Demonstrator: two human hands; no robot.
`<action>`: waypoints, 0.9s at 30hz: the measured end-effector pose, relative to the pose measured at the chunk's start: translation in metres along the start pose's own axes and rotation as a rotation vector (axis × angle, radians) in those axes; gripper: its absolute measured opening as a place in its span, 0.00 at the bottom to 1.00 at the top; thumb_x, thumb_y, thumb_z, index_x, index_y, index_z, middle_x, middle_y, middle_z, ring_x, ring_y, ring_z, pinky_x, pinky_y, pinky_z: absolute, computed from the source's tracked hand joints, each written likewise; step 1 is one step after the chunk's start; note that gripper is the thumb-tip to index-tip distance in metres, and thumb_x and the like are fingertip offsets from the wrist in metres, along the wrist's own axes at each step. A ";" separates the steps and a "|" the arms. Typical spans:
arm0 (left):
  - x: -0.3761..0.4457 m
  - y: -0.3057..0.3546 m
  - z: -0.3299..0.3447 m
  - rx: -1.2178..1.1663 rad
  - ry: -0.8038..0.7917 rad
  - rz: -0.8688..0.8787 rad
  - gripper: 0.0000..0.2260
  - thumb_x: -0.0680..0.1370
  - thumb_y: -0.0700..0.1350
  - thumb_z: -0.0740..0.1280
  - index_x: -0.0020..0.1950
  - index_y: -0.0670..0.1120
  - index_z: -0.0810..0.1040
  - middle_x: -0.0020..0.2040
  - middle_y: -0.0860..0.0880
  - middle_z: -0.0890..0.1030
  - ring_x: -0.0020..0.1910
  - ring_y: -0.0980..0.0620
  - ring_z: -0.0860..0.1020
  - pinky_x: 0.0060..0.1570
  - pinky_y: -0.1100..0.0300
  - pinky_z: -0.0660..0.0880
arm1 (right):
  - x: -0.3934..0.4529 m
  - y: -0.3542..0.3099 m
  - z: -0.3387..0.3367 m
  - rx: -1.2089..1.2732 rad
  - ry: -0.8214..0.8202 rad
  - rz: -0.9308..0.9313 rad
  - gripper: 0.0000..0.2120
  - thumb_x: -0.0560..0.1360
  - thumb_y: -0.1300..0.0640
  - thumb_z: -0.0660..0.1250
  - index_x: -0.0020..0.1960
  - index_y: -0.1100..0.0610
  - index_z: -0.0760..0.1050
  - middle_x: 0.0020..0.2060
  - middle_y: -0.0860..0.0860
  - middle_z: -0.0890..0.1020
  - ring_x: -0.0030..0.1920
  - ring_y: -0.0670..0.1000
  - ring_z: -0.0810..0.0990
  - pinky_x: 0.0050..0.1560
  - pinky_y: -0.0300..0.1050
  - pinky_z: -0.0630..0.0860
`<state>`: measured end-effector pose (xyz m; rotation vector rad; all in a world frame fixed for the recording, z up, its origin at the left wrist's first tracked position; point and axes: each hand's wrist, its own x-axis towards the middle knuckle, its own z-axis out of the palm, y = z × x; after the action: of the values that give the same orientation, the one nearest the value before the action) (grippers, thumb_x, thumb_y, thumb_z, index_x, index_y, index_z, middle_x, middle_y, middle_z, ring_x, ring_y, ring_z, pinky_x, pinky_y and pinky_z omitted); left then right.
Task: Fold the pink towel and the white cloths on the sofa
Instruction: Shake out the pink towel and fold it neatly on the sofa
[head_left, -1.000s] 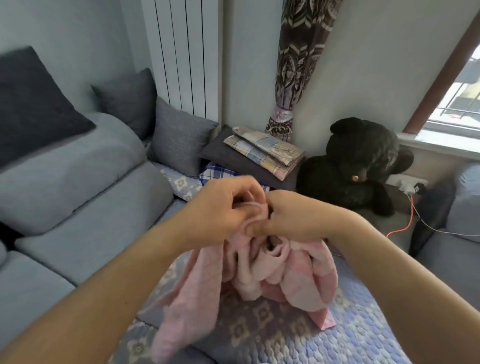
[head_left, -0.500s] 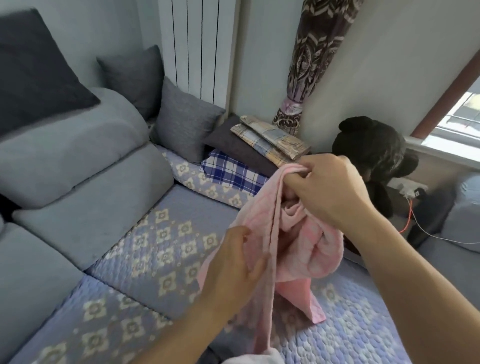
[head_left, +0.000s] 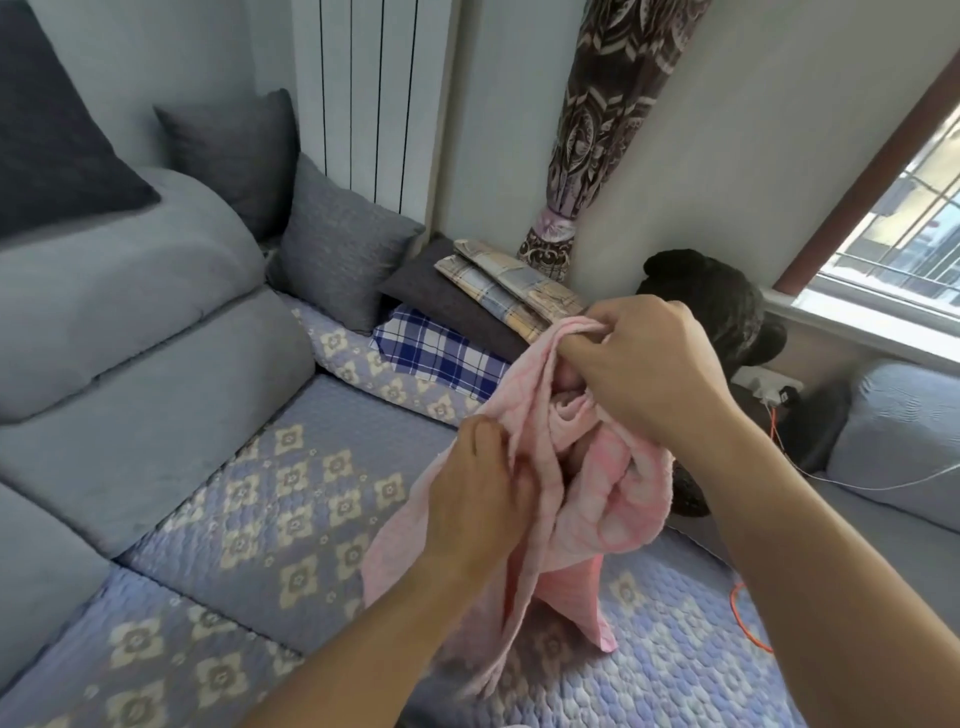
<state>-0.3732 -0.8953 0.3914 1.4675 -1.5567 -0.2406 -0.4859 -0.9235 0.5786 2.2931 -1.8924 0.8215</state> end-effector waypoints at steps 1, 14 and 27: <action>0.002 -0.004 -0.001 0.026 0.005 -0.014 0.09 0.76 0.47 0.66 0.48 0.49 0.66 0.45 0.53 0.70 0.36 0.53 0.69 0.33 0.59 0.63 | 0.000 0.002 0.000 0.001 -0.001 0.009 0.13 0.69 0.49 0.63 0.34 0.58 0.74 0.28 0.52 0.77 0.33 0.56 0.77 0.33 0.50 0.76; -0.034 -0.015 -0.035 0.156 -0.199 0.073 0.13 0.82 0.58 0.57 0.57 0.52 0.75 0.55 0.52 0.72 0.43 0.49 0.76 0.35 0.53 0.75 | 0.028 0.007 0.019 0.011 0.002 0.159 0.13 0.70 0.50 0.62 0.32 0.57 0.75 0.30 0.51 0.77 0.33 0.54 0.76 0.31 0.43 0.68; -0.060 -0.115 0.052 0.038 -0.309 -0.383 0.12 0.83 0.47 0.60 0.54 0.48 0.83 0.51 0.48 0.84 0.51 0.46 0.82 0.49 0.55 0.75 | 0.040 0.019 0.019 0.110 0.107 0.205 0.18 0.73 0.54 0.61 0.26 0.57 0.66 0.24 0.51 0.70 0.28 0.54 0.69 0.29 0.44 0.62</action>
<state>-0.3436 -0.8966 0.2550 1.8189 -1.5093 -0.6932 -0.4921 -0.9708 0.5739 2.0874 -2.1084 1.0736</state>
